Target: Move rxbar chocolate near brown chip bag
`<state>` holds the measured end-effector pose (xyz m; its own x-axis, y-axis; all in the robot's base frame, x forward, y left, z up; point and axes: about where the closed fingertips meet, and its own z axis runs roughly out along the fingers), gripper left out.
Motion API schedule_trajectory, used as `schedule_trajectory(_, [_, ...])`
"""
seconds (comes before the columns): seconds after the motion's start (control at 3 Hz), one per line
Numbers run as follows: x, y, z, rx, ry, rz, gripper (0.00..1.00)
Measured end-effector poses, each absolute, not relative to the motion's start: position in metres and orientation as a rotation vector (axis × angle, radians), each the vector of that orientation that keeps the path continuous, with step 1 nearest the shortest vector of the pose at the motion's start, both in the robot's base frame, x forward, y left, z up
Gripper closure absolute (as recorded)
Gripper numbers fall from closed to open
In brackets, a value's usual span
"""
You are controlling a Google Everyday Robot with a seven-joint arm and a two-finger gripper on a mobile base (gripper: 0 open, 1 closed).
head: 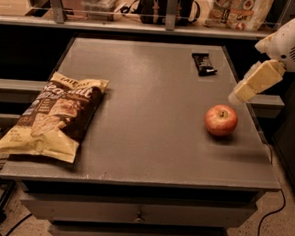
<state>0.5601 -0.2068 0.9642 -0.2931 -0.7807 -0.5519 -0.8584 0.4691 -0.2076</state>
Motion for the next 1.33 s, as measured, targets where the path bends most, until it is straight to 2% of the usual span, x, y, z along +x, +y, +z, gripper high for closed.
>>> schedule_trajectory(0.33, [0.559, -0.206, 0.964, -1.357, 2.125, 0.169, 0.0])
schedule_trajectory(0.67, [0.595, -0.194, 0.959, -1.281, 2.1, 0.173, 0.0])
schedule_trajectory(1.0, [0.689, -0.157, 0.943, -1.095, 2.037, 0.262, 0.0])
schedule_trajectory(1.33, [0.707, -0.15, 0.937, -1.064, 2.027, 0.289, 0.0])
